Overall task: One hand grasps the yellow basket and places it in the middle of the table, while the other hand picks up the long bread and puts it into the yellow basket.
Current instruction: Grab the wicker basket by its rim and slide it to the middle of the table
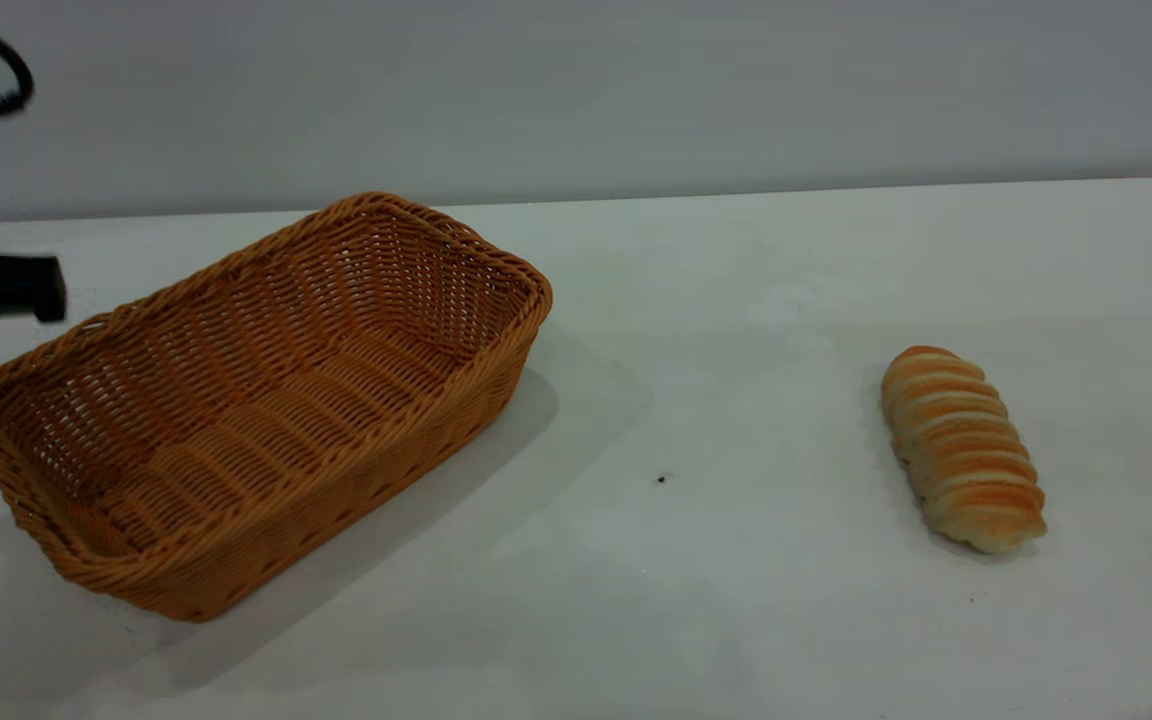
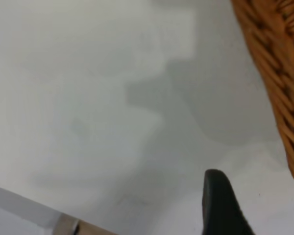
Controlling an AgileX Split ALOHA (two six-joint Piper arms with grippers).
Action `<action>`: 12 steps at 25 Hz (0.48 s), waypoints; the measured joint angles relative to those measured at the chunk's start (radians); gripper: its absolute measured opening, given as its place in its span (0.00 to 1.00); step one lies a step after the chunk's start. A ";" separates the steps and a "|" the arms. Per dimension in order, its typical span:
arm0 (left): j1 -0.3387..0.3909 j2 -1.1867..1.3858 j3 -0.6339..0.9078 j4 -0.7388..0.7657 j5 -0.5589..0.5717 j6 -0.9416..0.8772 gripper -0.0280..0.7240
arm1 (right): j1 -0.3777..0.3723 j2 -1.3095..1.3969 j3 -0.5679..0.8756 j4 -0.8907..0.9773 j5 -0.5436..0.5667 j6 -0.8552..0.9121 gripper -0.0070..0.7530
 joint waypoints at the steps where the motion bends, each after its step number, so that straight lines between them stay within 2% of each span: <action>1: 0.000 0.016 0.000 -0.009 -0.013 -0.010 0.61 | 0.000 0.000 0.000 0.008 0.000 -0.007 0.45; 6: 0.000 0.076 -0.010 -0.070 -0.095 -0.024 0.61 | 0.000 0.000 0.000 0.035 0.000 -0.019 0.45; 12: 0.000 0.149 -0.065 -0.088 -0.094 -0.028 0.61 | 0.000 0.000 0.000 0.074 0.000 -0.060 0.45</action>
